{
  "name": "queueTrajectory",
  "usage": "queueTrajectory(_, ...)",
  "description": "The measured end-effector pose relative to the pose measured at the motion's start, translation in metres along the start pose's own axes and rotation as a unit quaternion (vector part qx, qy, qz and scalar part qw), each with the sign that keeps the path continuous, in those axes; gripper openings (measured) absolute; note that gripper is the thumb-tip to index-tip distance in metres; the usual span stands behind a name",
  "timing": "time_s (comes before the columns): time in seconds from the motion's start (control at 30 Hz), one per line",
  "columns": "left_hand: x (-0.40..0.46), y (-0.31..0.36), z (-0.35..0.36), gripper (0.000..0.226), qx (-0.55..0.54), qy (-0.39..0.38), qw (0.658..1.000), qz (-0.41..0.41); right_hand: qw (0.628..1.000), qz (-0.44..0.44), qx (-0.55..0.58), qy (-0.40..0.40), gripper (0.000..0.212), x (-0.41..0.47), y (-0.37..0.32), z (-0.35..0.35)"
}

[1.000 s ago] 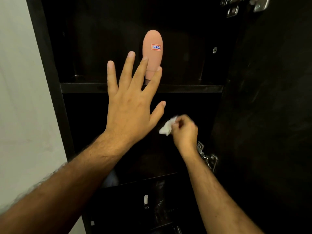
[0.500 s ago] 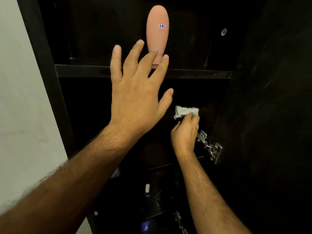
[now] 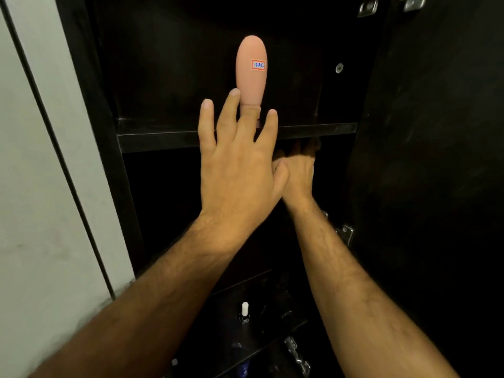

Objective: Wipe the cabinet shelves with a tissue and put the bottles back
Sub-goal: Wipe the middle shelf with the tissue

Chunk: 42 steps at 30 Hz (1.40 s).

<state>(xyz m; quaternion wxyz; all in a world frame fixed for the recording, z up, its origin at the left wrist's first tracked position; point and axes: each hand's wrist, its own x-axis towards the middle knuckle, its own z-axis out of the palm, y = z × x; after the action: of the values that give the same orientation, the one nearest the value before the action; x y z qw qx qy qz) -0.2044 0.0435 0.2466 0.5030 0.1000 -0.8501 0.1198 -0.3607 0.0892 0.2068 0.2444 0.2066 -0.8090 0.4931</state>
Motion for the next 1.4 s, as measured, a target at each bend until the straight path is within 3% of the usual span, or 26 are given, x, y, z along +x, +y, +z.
queueTrajectory(0.1,0.001,0.0,-0.001,0.064,-0.005,-0.009,1.0,0.004,0.999,-0.045,-0.02,-0.017,0.05,0.002,0.005,0.008)
queueTrajectory(0.23,0.0,-0.001,-0.002,0.066,-0.012,-0.018,1.0,0.008,0.994,0.056,0.089,0.011,0.067,-0.031,0.022,0.029)
queueTrajectory(0.33,-0.001,0.0,-0.005,0.066,-0.018,-0.027,0.999,0.01,0.99,0.118,0.079,0.014,0.073,-0.055,0.031,0.045)
queueTrajectory(0.47,-0.001,0.0,-0.008,0.066,-0.029,-0.034,0.999,0.011,0.955,0.277,0.063,-0.088,0.079,-0.068,0.049,0.055)
queueTrajectory(0.53,-0.001,0.002,-0.009,0.067,-0.028,-0.034,0.999,0.008,0.937,0.31,0.113,-0.116,0.064,-0.061,0.051,0.049)
queueTrajectory(0.6,-0.001,0.004,-0.009,0.067,-0.034,-0.032,0.999,-0.001,0.952,0.266,0.121,-0.096,0.044,-0.054,0.042,0.041)
queueTrajectory(0.67,-0.001,0.004,-0.008,0.066,-0.04,-0.031,0.999,-0.009,0.983,0.154,0.09,-0.034,0.038,-0.051,0.029,0.035)
queueTrajectory(0.73,-0.002,0.001,-0.008,0.065,-0.038,-0.035,0.999,0.003,0.992,0.072,0.105,0.026,0.033,-0.053,0.019,0.03)
queueTrajectory(0.83,-0.002,-0.004,-0.008,0.065,-0.035,-0.038,0.999,0.011,0.981,0.074,0.161,0.082,0.037,-0.052,0.026,0.026)
queueTrajectory(0.93,-0.001,-0.003,-0.008,0.065,-0.04,-0.037,0.998,0.011,0.991,0.106,0.041,0.068,0.022,-0.051,0.054,0.028)
queueTrajectory(1.03,-0.001,-0.003,-0.007,0.065,-0.042,-0.033,0.999,0.009,0.98,0.184,-0.068,-0.032,0.01,-0.061,0.076,0.034)
queueTrajectory(1.1,-0.001,-0.003,-0.007,0.064,-0.042,-0.033,0.999,0.009,0.977,0.176,-0.093,-0.078,0.009,-0.064,0.076,0.031)
queueTrajectory(1.27,0.0,-0.004,-0.007,0.065,-0.041,-0.032,0.999,0.012,0.992,0.076,-0.097,-0.023,0.018,-0.032,0.041,-0.004)
queueTrajectory(1.33,-0.001,-0.005,-0.008,0.066,-0.038,-0.033,0.999,0.013,0.983,-0.018,-0.183,0.009,0.017,-0.013,0.028,-0.021)
queueTrajectory(1.4,-0.002,-0.005,-0.008,0.065,-0.039,-0.032,0.999,0.015,0.937,-0.09,-0.337,0.014,0.016,0.002,0.016,-0.036)
